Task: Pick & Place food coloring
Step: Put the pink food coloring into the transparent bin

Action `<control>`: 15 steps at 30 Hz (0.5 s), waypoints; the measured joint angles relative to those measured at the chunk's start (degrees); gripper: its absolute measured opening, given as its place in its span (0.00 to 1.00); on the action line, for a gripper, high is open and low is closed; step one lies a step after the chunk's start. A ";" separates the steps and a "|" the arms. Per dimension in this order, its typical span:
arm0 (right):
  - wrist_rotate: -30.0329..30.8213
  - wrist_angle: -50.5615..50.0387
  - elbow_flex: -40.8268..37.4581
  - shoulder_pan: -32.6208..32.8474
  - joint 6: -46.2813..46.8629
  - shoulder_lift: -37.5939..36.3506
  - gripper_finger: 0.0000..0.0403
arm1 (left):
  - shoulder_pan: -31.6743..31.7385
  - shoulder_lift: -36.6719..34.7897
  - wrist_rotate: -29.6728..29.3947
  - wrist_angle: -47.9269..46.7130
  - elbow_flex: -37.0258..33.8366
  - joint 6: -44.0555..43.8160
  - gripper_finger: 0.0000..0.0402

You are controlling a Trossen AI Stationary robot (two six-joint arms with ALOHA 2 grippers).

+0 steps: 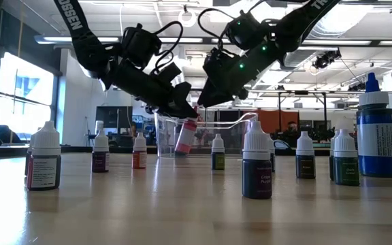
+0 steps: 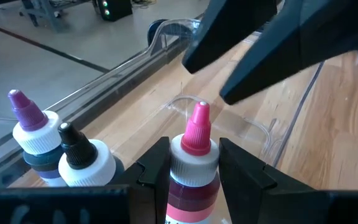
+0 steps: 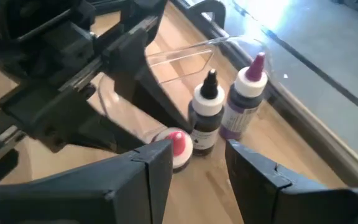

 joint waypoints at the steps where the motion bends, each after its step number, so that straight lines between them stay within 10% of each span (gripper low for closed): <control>1: 0.35 0.47 0.02 -0.02 -0.02 0.00 0.35 | 0.00 0.00 0.02 0.06 0.00 0.00 0.26; 15: 3.40 -1.15 0.02 -0.02 0.36 0.00 0.35 | 0.02 -0.04 3.64 4.43 0.00 0.04 0.26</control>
